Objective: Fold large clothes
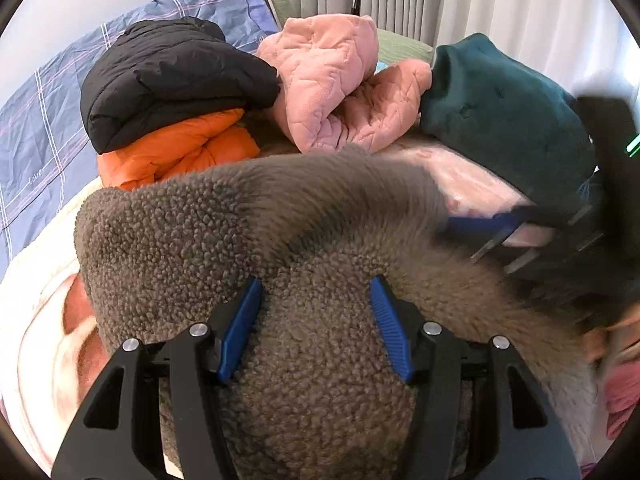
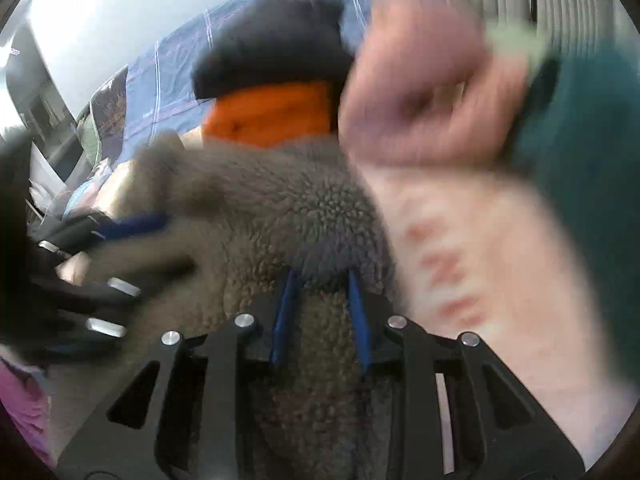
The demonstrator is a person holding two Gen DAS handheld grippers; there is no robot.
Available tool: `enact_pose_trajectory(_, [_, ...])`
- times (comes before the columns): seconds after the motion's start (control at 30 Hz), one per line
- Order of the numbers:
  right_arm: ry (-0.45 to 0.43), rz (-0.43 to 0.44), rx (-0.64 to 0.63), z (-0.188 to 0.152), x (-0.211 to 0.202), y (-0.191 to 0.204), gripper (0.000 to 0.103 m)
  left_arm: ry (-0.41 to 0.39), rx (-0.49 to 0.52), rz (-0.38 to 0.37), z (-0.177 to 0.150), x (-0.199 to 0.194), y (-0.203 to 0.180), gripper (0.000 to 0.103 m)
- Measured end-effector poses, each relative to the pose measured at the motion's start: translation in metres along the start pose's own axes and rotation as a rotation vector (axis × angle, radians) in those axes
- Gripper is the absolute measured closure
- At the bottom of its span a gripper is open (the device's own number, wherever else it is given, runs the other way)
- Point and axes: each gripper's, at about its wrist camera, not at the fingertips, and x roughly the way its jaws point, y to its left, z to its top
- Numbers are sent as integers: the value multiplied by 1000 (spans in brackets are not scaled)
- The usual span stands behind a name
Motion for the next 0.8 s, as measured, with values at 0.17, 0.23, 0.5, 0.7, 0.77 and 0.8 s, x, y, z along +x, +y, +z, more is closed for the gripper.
enact_pose_trajectory(0.17, [-37,-24,-24,-7,-12,1,76,-43,38,-14,9,-16,-2,44])
enact_pose_trajectory(0.23, [-34,-19,-16,-6,-12,-1,76,-111,25,53,18,-32,12,44])
enact_pose_trajectory(0.5, [-40,-2,-5,-7,-14,-3,75,63,-166,179,32,43,104,40])
enact_pose_trajectory(0.7, [-63,-5,2,-9,-13,-3,75,132,-246,164,25,72,120,39])
enact_pose_trajectory(0.77, [-75,2,-6,-11,-15,-3,75,116,-238,153,26,60,120,40])
enact_pose_trajectory(0.8, [-79,2,-8,-11,-16,-2,75,89,-247,133,27,48,122,40])
